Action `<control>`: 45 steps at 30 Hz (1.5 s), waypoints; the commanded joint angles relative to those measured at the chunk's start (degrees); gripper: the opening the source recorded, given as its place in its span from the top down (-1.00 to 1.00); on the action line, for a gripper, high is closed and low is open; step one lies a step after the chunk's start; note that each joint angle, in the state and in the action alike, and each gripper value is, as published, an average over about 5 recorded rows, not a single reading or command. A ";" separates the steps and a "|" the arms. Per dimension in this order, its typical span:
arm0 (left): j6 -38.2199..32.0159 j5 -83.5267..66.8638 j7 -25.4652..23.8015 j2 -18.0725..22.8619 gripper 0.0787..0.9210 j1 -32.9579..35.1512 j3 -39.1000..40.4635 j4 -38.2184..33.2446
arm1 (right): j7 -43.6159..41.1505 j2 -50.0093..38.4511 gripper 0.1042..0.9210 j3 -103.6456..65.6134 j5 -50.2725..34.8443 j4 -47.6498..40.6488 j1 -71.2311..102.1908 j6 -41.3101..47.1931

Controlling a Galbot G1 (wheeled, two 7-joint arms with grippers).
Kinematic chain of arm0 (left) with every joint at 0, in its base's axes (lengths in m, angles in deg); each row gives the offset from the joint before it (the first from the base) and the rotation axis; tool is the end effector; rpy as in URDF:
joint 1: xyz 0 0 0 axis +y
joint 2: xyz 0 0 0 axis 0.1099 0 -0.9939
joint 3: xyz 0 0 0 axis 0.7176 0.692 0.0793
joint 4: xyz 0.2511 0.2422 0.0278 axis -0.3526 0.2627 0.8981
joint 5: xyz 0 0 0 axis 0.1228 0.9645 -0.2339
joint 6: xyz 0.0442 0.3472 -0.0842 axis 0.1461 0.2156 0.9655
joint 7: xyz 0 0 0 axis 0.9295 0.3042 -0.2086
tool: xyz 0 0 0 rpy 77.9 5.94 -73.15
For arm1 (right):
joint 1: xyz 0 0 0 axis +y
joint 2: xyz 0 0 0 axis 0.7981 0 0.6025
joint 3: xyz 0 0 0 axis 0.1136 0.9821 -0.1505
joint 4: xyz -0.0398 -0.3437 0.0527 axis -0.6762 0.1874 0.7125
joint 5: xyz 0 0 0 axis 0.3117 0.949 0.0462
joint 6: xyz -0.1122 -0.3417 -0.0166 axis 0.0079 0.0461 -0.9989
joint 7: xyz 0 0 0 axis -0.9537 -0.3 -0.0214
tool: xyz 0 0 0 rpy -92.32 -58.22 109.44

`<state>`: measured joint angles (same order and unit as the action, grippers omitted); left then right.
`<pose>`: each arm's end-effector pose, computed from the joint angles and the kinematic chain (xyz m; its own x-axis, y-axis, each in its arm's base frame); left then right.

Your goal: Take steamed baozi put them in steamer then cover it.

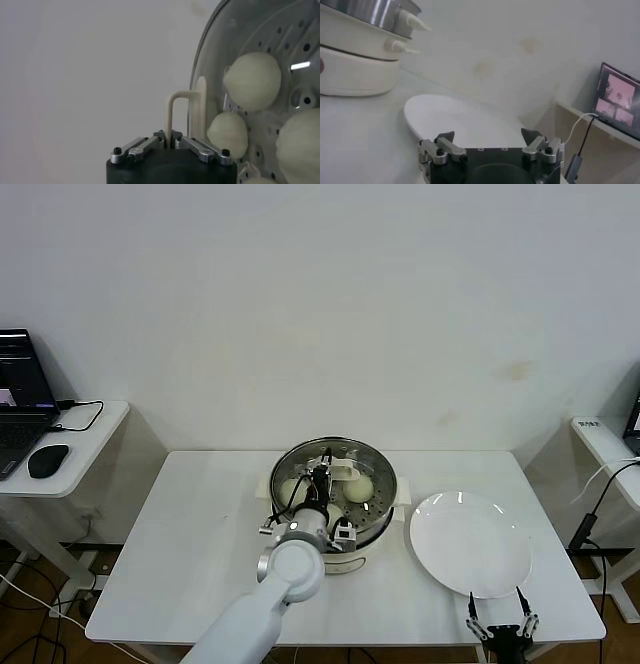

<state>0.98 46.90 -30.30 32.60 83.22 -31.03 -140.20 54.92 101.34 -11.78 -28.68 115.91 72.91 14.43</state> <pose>0.3519 -0.1551 -0.2657 -0.9792 0.1918 0.0667 0.0734 0.0278 0.9969 0.1035 -0.1080 -0.4325 -0.9820 0.1606 0.0995 0.1055 0.9029 -0.4168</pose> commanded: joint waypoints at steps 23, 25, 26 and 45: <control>-21.13 -59.76 23.87 -13.63 -0.75 38.91 -25.71 -32.72 | -0.91 -0.94 -0.76 0.23 -1.35 1.15 1.69 0.05; -28.03 -71.77 27.37 -13.16 -0.76 42.84 -32.51 -32.02 | -1.29 -1.70 -0.76 0.65 -2.06 1.78 2.44 0.08; -29.58 -76.02 28.34 -12.76 -0.76 44.22 -35.22 -31.80 | -1.44 -2.11 -0.76 0.95 -2.46 2.14 2.87 0.11; -39.25 -95.97 24.79 -5.26 -0.77 63.02 -42.15 -23.38 | -6.66 -10.85 -0.76 7.16 -19.33 9.00 9.52 4.64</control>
<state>-28.79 -35.05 -6.85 24.07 135.03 -68.22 -166.87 50.69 94.18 -7.92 -38.88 121.97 79.60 15.78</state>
